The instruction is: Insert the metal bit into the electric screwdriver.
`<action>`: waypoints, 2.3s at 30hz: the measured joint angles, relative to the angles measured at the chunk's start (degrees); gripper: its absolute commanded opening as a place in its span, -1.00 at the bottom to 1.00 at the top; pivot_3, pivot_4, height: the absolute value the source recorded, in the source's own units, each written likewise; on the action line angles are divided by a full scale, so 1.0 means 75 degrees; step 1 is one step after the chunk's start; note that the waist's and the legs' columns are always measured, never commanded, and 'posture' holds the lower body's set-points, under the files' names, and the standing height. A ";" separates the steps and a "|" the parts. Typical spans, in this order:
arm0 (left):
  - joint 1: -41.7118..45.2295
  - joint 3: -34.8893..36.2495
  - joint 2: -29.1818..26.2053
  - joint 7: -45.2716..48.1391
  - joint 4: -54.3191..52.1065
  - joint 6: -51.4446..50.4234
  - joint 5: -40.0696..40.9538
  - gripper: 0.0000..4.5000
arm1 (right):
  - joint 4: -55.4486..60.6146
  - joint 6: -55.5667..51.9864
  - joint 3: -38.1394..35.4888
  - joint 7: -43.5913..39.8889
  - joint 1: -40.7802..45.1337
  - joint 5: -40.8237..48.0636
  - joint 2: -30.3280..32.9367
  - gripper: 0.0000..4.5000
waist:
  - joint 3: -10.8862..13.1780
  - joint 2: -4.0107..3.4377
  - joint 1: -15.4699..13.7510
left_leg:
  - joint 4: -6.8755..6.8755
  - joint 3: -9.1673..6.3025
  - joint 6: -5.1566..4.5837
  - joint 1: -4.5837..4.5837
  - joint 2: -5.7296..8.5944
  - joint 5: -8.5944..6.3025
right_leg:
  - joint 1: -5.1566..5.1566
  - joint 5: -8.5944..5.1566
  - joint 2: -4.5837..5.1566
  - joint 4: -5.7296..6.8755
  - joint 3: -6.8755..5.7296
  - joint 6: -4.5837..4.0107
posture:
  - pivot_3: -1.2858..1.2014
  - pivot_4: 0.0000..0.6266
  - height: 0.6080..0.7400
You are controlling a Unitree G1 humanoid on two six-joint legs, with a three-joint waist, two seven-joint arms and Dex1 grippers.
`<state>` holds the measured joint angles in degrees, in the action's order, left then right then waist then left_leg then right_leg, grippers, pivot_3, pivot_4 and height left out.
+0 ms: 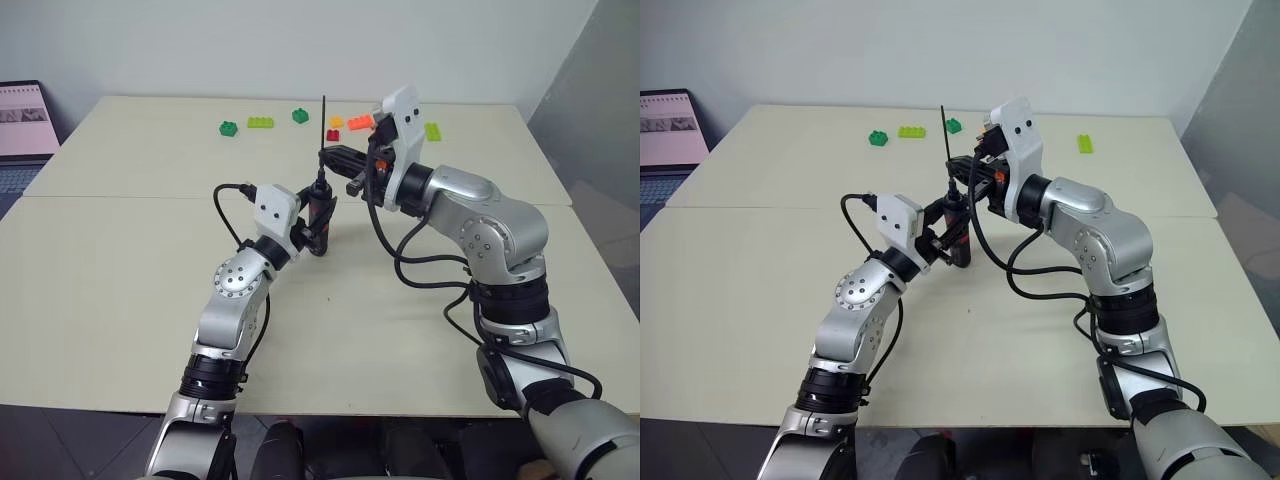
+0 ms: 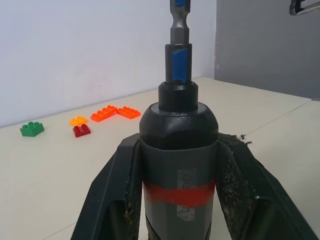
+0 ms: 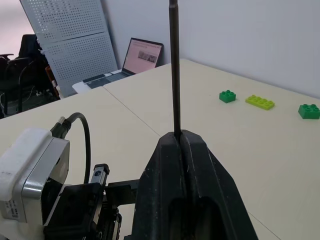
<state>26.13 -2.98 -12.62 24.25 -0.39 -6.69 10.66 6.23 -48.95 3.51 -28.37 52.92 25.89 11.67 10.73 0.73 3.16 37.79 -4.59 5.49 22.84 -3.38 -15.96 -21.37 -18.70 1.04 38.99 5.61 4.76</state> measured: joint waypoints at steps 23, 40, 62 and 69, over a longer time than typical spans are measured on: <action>-0.0001 0.0008 -0.0005 0.0001 0.0006 -0.0004 0.0000 -0.26 | 0.0298 -0.0204 0.0068 0.0304 -0.0144 -0.0006 -0.0110 -1.00 | 0.0000 0.0000 0.0003 | 0.0000 -0.0001 0.0000 -0.0002 0.0000 0.0000 | 0.0002 0.0000 0.0000 0.0000 0.0000 0.0000 | 0.03 -0.52 1.00; -0.0006 0.0012 -0.0041 0.0022 0.0005 0.0000 0.0006 -0.26 | -0.0735 0.0095 0.0316 -0.0775 0.0527 -0.0067 0.0366 -1.00 | 0.0000 0.0000 0.0015 | 0.0000 0.0000 0.0000 -0.0003 0.0000 0.0000 | 0.0002 0.0000 0.0000 0.0000 0.0000 0.0000 | 0.03 -0.52 1.00; -0.0045 0.0002 -0.0071 0.0061 0.0005 0.0113 0.0011 -0.26 | -0.0989 0.0085 0.0306 -0.1239 0.0516 -0.0037 0.0487 -0.75 | 0.0000 0.0000 0.0016 | 0.0000 0.0000 0.0000 -0.0001 0.0000 0.0000 | 0.0000 0.0000 0.0000 -0.0001 0.0001 0.0000 | 0.03 -0.52 1.00; -0.0026 0.0002 -0.0088 0.0061 0.0026 0.0109 0.0042 -0.26 | -0.0863 0.0092 0.0306 -0.1630 0.0491 0.0088 0.0638 -0.02 | 0.0001 0.0001 0.0016 | 0.0000 0.0000 0.0000 0.0001 0.0000 0.0000 | -0.0001 0.0000 0.0000 -0.0001 0.0001 0.0000 | 0.03 -0.52 1.00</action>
<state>25.94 -2.96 -13.28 24.71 -0.19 -5.87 10.97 -0.24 -48.26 5.81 -40.60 56.59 26.55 16.46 10.73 0.73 3.28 37.79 -4.59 5.49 22.85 -3.39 -15.96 -21.38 -18.70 1.04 38.98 5.62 4.76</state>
